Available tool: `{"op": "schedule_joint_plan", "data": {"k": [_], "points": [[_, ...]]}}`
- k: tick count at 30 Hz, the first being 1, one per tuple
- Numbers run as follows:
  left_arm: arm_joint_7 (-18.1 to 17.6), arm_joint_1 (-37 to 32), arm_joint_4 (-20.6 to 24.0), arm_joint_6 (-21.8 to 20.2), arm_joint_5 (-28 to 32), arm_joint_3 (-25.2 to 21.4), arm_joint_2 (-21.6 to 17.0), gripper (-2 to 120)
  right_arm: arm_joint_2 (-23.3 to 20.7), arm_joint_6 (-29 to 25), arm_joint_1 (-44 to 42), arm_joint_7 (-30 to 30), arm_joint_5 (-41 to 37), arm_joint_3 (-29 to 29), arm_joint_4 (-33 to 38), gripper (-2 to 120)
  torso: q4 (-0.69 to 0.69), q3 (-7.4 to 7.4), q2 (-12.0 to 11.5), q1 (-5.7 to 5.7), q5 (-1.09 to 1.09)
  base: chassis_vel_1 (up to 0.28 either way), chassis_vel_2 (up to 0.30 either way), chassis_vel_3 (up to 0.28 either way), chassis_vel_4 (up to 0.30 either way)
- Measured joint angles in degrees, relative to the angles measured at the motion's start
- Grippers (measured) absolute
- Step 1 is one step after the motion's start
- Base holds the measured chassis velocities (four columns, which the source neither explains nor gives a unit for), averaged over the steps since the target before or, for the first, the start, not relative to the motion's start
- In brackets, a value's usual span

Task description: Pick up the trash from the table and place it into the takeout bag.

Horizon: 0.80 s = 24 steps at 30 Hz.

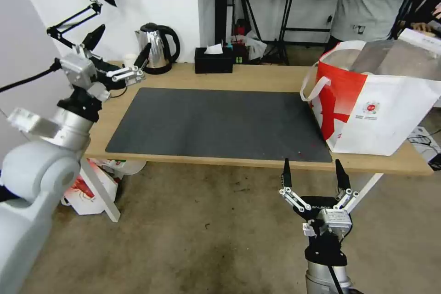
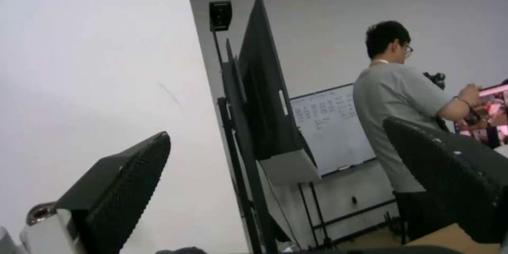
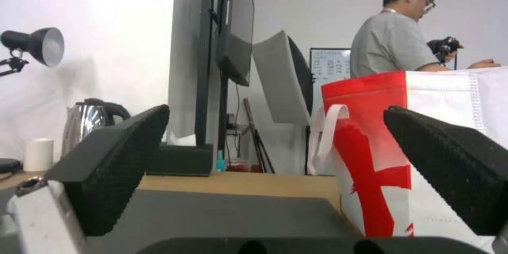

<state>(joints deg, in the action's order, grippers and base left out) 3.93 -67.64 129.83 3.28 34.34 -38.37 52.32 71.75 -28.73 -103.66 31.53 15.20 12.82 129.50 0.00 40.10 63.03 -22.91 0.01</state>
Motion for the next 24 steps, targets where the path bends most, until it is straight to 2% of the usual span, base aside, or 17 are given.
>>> {"op": "schedule_joint_plan", "data": {"k": [3,6,7,9,10,13,19,24], "points": [[-0.1,-2.0,1.1,0.0,-0.9,-0.6,1.6,100,0.0,0.0,0.0,0.0,0.0,0.0,0.0,100,0.0,0.01,0.0,0.0,0.0,0.0,0.0,0.0,0.0],[-1.7,-8.0,3.3,0.6,-3.5,-1.1,7.0,100,0.0,0.0,0.0,0.0,0.0,0.0,0.0,100,0.01,0.0,0.0,0.0,-0.01,0.0,0.0,0.0,0.0],[-1.7,-8.0,3.3,0.6,-3.5,-1.1,7.0,100,0.0,0.0,0.0,0.0,0.0,0.0,0.0,100,0.01,0.0,0.0,0.0,-0.01,0.0,0.0,0.0,0.0],[-2.3,-11.3,3.7,1.8,-5.5,-1.1,10.0,100,0.0,0.0,0.0,0.0,0.0,0.0,0.0,100,0.01,0.0,0.0,0.0,-0.01,0.0,0.0,0.0,0.0],[-2.3,-11.3,3.7,1.8,-5.5,-1.1,10.0,100,0.0,0.0,0.0,0.0,0.0,0.0,0.0,100,0.01,0.0,0.0,0.0,-0.01,0.0,0.0,0.0,0.0],[-3.2,-15.4,4.5,3.7,-7.5,-1.1,13.4,100,0.0,0.0,0.0,0.0,0.0,0.0,0.0,100,0.0,0.0,0.0,0.0,-0.01,0.0,0.0,0.0,0.0],[-3.1,-21.1,6.2,6.0,-9.5,-0.9,16.7,100,0.0,0.0,0.0,0.0,0.0,0.0,0.0,100,0.01,0.0,0.0,0.0,0.0,0.0,0.0,0.0,0.0],[-3.1,-23.2,6.6,7.5,-11.0,-0.2,17.7,100,0.0,0.0,0.0,0.0,0.0,0.0,0.0,100,0.0,0.0,0.0,0.0,-0.01,0.0,0.0,0.0,0.0]]}}
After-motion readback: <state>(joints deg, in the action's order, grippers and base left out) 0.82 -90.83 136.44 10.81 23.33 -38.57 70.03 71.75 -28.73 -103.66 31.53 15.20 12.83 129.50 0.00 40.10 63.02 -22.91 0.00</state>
